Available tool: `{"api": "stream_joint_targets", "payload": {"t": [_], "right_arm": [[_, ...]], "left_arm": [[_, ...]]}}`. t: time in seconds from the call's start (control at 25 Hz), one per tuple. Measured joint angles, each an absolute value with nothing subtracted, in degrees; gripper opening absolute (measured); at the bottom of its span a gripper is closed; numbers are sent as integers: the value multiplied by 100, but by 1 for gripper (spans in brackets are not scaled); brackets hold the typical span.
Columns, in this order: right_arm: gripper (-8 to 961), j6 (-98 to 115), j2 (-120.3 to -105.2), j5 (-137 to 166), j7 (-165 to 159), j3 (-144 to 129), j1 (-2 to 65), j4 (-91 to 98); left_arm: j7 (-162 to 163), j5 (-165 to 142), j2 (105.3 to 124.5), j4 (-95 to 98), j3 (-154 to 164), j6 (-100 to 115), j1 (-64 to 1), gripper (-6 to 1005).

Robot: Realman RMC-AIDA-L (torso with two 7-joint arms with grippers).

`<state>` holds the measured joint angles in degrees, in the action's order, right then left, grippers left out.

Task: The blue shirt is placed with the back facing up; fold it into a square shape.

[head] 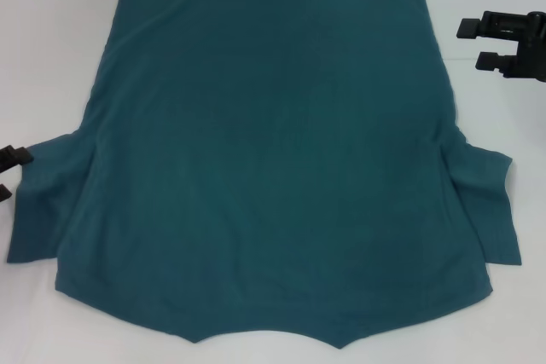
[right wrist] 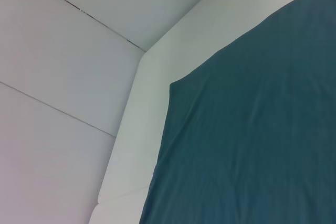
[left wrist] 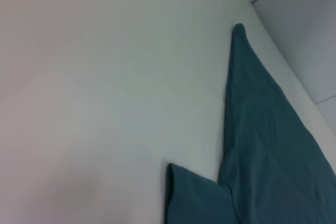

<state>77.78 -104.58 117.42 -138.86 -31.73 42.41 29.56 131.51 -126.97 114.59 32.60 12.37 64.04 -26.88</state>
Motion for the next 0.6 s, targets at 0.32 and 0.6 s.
{"api": "stream_joint_targets", "payload": {"t": [0.32, 0.6], "right_arm": [[866, 7804, -10459, 11742, -13887, -3173, 4234, 2964], [866, 7806, -10459, 11742, -13883, -3173, 4225, 2964]], "left_arm": [[13130, -12727, 11467, 3225, 1441, 6230, -2714, 817], [13154, -12728, 11477, 3162, 1668, 6242, -2751, 812]]}}
